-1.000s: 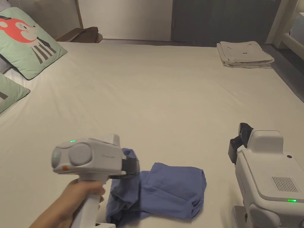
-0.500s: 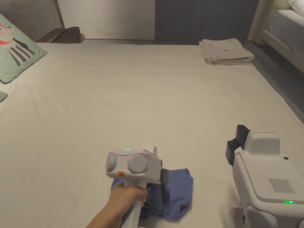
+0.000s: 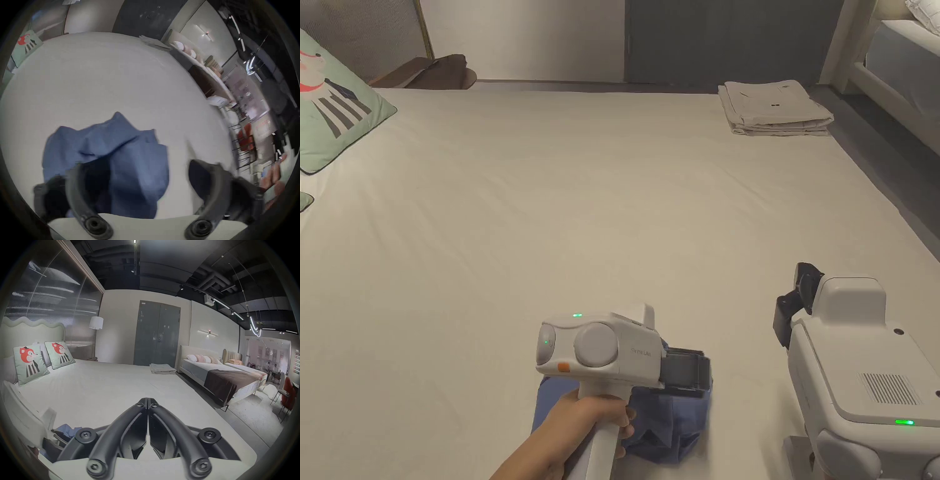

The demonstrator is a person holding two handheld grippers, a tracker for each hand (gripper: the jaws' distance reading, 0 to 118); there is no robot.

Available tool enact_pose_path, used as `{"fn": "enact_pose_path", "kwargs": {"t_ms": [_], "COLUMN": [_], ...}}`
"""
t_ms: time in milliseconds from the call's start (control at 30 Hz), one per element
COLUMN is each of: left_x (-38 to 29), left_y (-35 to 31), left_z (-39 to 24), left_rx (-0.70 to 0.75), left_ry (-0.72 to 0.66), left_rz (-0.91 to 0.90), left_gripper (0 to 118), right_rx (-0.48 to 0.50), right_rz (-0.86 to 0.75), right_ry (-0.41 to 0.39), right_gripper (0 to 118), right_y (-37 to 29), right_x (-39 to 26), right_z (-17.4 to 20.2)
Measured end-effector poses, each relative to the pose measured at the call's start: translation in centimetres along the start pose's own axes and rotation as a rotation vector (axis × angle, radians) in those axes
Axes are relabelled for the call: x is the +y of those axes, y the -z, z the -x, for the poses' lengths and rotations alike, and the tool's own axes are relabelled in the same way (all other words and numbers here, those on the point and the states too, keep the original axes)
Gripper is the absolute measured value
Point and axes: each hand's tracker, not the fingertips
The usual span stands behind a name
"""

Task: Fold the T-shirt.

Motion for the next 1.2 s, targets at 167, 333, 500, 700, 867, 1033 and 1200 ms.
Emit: {"fn": "enact_pose_path", "kwargs": {"t_ms": [167, 333, 500, 700, 867, 1033, 1200], "left_x": [0.2, -1.6, -3.4, -5.6, -7.4, -7.2, -6.6], "left_y": [-3.7, -7.8, -7.2, -4.0, -0.2, 3.8, 7.5], "left_z": [-0.5, 0.6, 2.6, 4.0, 1.5, -0.6, -1.5], "left_rx": [-0.027, 0.119, 0.355, 0.298, 0.278, 0.311, 0.233], "left_ry": [0.036, 0.046, 0.148, 0.104, 0.178, 0.264, 0.222], "left_rz": [-0.178, -0.496, -0.550, -0.451, -0.354, -0.317, -0.159], "left_gripper": [110, 90, 0, 0, 0, 0, 0], "right_rx": [-0.006, -0.009, -0.005, 0.001, -0.007, -0.031, -0.045], "right_rz": [0.001, -0.009, -0.011, -0.010, -0.004, 0.000, 0.011], "right_ry": [0.007, 0.007, 0.006, 0.007, 0.009, 0.013, 0.018], "right_gripper": [0, 0, 0, 0, 0, 0, 0], "right_y": [-0.1, -0.2, -0.4, -0.5, -0.6, -0.6, -0.3], "right_x": [0.0, 0.3, 0.4, 0.1, -0.2, -0.4, -0.7], "right_z": [-0.2, -0.4, -0.3, -0.2, -1.1, -2.4, -3.1]}}
